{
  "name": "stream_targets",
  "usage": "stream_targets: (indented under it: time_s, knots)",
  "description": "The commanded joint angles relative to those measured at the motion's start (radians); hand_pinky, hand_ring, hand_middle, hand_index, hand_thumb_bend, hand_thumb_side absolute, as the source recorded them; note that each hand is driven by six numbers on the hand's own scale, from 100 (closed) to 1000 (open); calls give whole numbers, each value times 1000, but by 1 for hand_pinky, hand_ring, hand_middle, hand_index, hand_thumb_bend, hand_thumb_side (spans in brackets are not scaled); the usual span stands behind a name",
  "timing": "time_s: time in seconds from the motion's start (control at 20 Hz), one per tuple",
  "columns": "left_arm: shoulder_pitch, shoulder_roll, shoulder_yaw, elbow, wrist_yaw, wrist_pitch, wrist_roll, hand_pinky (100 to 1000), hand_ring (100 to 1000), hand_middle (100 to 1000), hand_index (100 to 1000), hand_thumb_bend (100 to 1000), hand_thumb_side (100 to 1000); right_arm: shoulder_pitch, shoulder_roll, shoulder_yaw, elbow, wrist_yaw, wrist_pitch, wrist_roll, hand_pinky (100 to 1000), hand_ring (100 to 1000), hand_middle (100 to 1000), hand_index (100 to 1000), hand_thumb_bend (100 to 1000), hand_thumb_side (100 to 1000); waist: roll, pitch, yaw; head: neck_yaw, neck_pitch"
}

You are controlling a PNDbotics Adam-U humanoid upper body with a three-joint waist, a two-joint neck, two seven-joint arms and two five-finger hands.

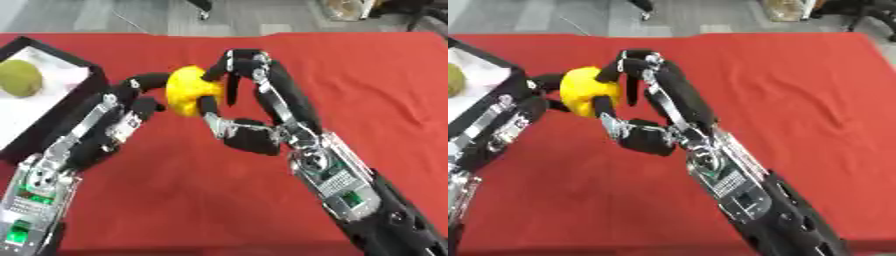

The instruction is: Pick up the objects with one hand, pass them to the other hand, and then place them into the box on the other side of the table.

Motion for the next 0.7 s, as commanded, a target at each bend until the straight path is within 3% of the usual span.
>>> stream_targets:
  time_s: [0.05, 0.5, 0.7]
  knots:
    - [-23, 0, -15, -18, 0, -34, -35, 768, 957, 844, 945, 143, 809, -10, 3, 8, 7, -15, -3, -6, 770, 321, 484, 214, 100, 100, 3, -7, -2, -6, -2]
    - [-50, -1, -72, -32, 37, -108, -150, 803, 975, 870, 976, 158, 808, -12, 7, 30, 40, -35, -8, -9, 767, 312, 481, 213, 100, 100, -1, -5, -5, -17, -2]
    - [-56, -5, -80, -33, 76, -111, -174, 802, 973, 870, 977, 172, 793, -12, 5, 40, 48, -41, -11, -1, 766, 305, 480, 211, 100, 100, -2, -4, -5, -21, -2]
